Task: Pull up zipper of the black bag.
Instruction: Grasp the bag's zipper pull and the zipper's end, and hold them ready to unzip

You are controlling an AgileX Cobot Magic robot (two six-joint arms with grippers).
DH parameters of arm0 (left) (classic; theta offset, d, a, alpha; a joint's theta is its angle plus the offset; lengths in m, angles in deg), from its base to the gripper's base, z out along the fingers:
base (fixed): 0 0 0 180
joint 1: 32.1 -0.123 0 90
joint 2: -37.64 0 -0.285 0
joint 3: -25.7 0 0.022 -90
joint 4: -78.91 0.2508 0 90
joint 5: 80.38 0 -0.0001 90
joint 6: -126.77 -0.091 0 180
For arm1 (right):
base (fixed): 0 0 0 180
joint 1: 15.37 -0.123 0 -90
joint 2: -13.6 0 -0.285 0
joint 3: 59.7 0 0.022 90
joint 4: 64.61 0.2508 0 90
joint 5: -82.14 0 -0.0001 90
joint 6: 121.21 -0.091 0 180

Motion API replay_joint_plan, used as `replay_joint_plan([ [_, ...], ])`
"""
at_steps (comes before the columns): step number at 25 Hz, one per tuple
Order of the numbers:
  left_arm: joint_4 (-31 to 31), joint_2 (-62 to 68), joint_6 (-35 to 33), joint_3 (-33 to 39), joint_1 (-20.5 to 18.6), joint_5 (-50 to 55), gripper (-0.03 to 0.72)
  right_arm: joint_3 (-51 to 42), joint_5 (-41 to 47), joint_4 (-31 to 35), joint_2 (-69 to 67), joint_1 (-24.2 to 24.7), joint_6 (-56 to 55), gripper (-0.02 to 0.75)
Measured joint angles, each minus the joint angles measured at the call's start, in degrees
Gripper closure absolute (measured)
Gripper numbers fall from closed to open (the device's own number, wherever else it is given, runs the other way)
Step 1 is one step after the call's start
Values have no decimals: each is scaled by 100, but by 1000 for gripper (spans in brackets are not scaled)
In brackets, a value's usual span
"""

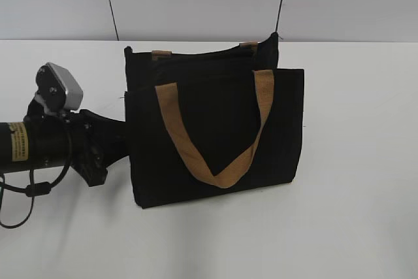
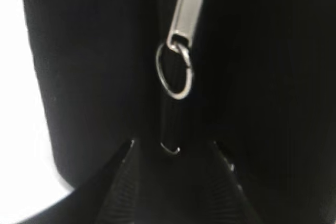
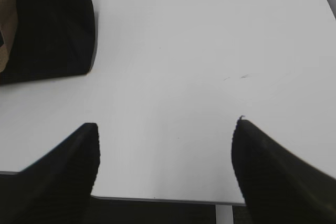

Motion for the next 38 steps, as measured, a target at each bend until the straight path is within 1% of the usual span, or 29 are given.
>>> replay_joint_plan([
  [7,39,721,6,-660,0,-314,375,0,-6,0,0,0,0,145],
  [8,55,787,6,-733,0,-350,385,0,-6,0,0,0,0,145],
  [9,55,835,6,-775,0,-381,406,0,-6,0,0,0,0,145],
  [10,58,848,6,-801,0,-387,448,0,-6,0,0,0,0,145],
  [12,111,866,6,-820,0,-393,575,0,-6,0,0,0,0,145],
  [13,180,866,6,-821,0,-398,626,0,-6,0,0,0,0,145],
  [14,263,866,6,-821,0,-398,657,0,-6,0,0,0,0,145],
  [15,309,842,6,-821,0,-400,666,0,-6,0,0,0,0,145],
  [18,239,516,10,-700,0,-284,666,0,-6,0,0,0,0,145],
  [22,130,-417,105,-624,0,427,666,0,-6,0,0,0,0,145],
  [26,99,-1395,460,-623,0,1121,667,0,-6,0,0,0,0,145],
  [30,119,-2024,771,-618,0,1361,668,0,-54,93,0,-13,-168,145],
  [32,194,-2170,914,-625,0,1405,668,48,-276,244,-29,-75,-280,145],
  [35,411,-2264,1183,-651,0,1425,668,128,-1237,572,-440,-207,-317,145],
  [38,534,-2280,1358,-657,0,1434,668,177,-1842,776,-1231,-313,-19,145],
])
